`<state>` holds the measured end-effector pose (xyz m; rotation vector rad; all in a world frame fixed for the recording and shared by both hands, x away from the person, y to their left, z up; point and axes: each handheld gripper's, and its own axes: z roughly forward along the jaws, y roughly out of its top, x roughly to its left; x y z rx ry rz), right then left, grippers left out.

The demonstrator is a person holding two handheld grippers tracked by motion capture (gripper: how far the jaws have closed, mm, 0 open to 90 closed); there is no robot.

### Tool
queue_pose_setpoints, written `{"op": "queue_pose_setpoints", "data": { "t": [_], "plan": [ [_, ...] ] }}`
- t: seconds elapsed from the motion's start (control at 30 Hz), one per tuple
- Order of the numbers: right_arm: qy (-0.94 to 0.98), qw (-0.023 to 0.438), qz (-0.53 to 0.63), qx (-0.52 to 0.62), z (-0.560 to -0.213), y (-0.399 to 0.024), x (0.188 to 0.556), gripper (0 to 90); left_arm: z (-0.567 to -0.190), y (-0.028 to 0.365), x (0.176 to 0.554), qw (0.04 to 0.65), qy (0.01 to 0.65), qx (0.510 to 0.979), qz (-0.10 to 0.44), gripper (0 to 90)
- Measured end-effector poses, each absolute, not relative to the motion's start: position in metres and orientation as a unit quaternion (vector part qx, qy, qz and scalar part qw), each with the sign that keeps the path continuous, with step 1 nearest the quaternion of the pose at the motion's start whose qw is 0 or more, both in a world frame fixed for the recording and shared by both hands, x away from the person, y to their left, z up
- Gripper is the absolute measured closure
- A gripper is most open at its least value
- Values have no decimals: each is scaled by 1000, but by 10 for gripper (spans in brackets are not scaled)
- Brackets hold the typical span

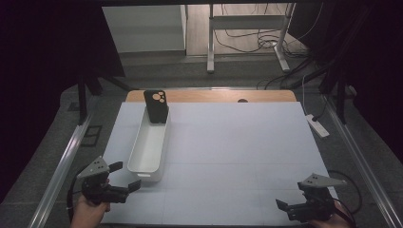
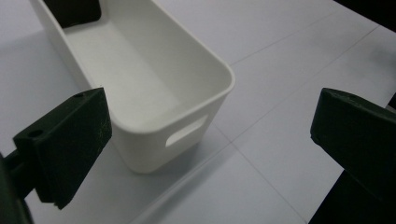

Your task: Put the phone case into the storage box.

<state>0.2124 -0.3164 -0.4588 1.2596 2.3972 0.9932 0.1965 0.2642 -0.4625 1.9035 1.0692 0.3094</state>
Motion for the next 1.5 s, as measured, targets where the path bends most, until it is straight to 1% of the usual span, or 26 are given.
{"op": "queue_pose_setpoints", "data": {
  "t": [0.63,1.2,1.5],
  "plan": [
    [822,129,343,435,-459,-317,212,0,-479,266,172,429,464,763,139,0],
    [824,129,342,433,-459,-316,212,0,-493,262,161,385,476,776,149,0],
    [824,129,341,433,-459,-316,212,0,-493,260,162,376,480,777,154,0]
  ]
}}
